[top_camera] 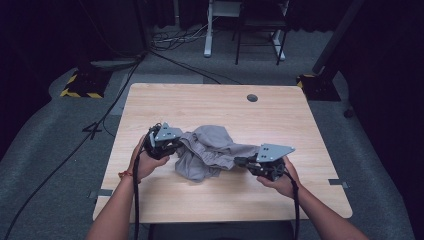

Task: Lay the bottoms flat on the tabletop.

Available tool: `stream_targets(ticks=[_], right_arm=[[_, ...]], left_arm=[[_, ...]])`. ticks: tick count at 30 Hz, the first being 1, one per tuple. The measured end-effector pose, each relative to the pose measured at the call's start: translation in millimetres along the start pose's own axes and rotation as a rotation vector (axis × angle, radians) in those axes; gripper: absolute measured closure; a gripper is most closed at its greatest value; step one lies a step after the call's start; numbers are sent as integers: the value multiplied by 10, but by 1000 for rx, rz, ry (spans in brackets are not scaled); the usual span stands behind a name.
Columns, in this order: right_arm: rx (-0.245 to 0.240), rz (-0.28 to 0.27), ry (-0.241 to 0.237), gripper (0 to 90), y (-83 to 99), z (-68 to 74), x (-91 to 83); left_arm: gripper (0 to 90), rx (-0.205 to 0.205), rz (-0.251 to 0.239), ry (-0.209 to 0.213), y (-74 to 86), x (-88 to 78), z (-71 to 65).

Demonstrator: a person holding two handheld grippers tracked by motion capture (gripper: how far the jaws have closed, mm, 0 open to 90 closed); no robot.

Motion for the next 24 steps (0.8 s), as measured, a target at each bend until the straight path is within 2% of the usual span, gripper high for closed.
stream_targets(ticks=[4, 7, 8, 9, 14, 17, 19, 22, 24], right_arm=[[-18, -93, 26, 878, -277, -25, -250], [-28, -162, 54, 879, -470, -61, -440], [-30, -205, 78, 879, -582, -96, -568], [-30, -205, 78, 879, -582, -96, -568], [-19, -268, 130, 880, -730, -156, -822], [-24, -291, 152, 881, -789, -178, -924], [-30, -293, 174, 881, -840, -205, -967], [-39, -306, 210, 881, -954, -266, -1039], [-38, -313, 243, 882, -1031, -351, -1092]], left_arm=[[823, 22, -50, -19, -232, -266, -52], [821, 43, -70, -32, -376, -452, -92], [821, 53, -76, -35, -420, -513, -105], [821, 53, -86, -33, -461, -572, -125], [822, 75, -139, -33, -672, -864, -202], [826, 115, -149, -16, -800, -927, -280], [828, 139, -143, -40, -895, -925, -304], [830, 142, -160, -52, -1050, -934, -283], [829, 142, -168, -78, -1154, -930, -229]])
Point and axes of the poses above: each handheld gripper's, and its own axes: x roughly forward along the jaws, y roughly out of its underside, z roughly to its left, the point moved 5 cm from there along x, roughly forward along the jaws, and after that the axes turned 6 degrees about -z, right-handed, at the moved point
